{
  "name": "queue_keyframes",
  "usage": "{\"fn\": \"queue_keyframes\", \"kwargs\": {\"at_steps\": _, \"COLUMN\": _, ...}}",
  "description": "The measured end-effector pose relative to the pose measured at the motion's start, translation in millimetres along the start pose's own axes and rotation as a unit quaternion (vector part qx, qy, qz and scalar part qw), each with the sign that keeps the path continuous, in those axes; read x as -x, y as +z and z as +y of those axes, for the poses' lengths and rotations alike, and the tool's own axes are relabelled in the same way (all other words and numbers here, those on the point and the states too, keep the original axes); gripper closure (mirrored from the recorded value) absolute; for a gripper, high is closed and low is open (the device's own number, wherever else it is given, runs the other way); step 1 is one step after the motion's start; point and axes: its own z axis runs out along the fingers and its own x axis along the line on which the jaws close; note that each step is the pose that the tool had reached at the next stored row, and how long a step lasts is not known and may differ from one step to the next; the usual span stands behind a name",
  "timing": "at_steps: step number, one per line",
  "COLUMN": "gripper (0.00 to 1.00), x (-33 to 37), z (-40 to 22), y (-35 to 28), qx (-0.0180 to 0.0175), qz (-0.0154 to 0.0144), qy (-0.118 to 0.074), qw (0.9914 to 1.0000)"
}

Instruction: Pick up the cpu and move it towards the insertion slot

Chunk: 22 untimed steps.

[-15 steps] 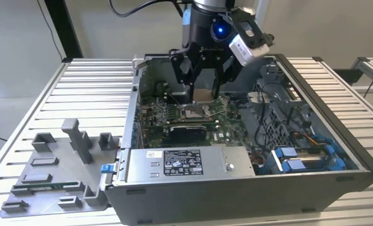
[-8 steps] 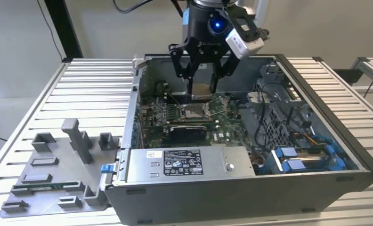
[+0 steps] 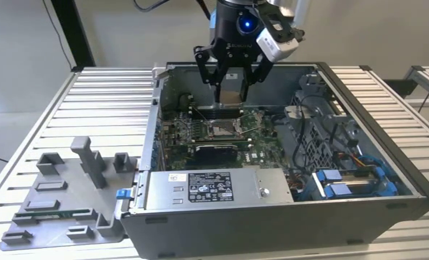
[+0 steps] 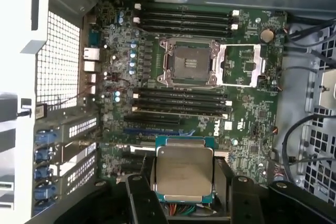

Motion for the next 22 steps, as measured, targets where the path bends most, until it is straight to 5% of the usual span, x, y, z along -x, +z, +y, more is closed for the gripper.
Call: {"fn": "queue_keyframes", "kwargs": {"at_steps": 22, "gripper": 1.00, "x": 1.8, "z": 32.5, "y": 3.0, "qx": 0.0005, "qz": 0.0000, "qy": 0.022, "qw": 0.99976}}
